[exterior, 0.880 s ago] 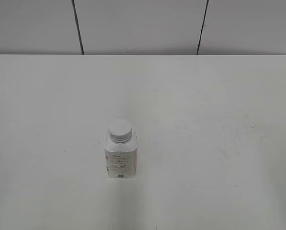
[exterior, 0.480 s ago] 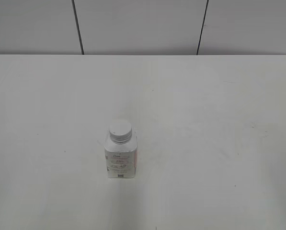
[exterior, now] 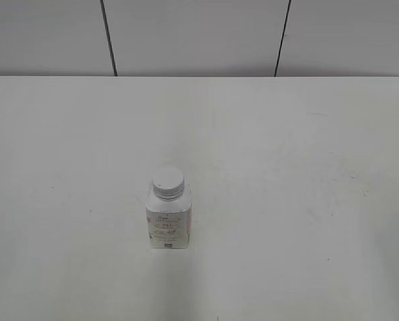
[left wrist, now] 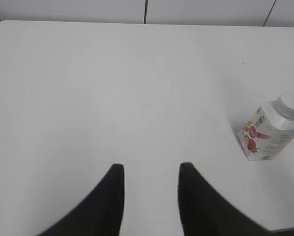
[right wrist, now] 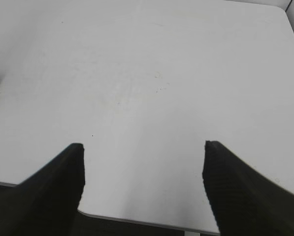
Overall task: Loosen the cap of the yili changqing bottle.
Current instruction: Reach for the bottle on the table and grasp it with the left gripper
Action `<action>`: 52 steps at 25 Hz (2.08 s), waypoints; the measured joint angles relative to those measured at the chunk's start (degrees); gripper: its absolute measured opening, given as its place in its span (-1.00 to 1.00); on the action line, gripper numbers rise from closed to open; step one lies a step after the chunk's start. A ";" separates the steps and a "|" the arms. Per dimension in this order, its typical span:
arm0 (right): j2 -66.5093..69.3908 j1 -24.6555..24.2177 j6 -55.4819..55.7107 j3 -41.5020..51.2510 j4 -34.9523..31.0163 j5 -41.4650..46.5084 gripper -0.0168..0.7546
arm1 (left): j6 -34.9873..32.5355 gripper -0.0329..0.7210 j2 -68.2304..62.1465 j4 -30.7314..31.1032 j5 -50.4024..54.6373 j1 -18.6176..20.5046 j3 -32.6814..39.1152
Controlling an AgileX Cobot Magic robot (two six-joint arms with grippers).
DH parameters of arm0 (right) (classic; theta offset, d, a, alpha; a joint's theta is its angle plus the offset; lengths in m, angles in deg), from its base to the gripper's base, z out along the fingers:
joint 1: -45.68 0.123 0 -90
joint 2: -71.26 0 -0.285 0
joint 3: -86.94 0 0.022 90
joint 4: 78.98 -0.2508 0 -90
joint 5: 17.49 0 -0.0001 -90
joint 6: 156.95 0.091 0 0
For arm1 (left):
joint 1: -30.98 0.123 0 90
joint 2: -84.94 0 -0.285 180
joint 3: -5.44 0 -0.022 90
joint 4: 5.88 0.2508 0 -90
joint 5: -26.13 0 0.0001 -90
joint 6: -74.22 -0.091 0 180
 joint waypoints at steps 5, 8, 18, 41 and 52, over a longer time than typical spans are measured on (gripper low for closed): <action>0.00 0.00 0.00 0.00 0.00 0.00 0.57 | 0.00 -0.28 0.00 0.00 0.00 0.00 0.00; 0.00 0.00 0.00 0.00 0.00 0.00 0.57 | 0.00 -0.28 0.00 0.00 0.00 0.00 0.00; 0.00 0.00 0.00 0.00 0.00 0.00 0.57 | 0.00 -0.28 0.00 0.12 0.00 0.00 0.00; 0.00 0.00 0.00 0.00 0.00 0.00 0.57 | 0.00 0.39 0.00 7.16 -32.08 0.00 5.46; 0.00 0.00 0.00 0.00 0.00 0.00 0.57 | 0.00 0.38 0.00 9.40 -47.75 0.00 14.18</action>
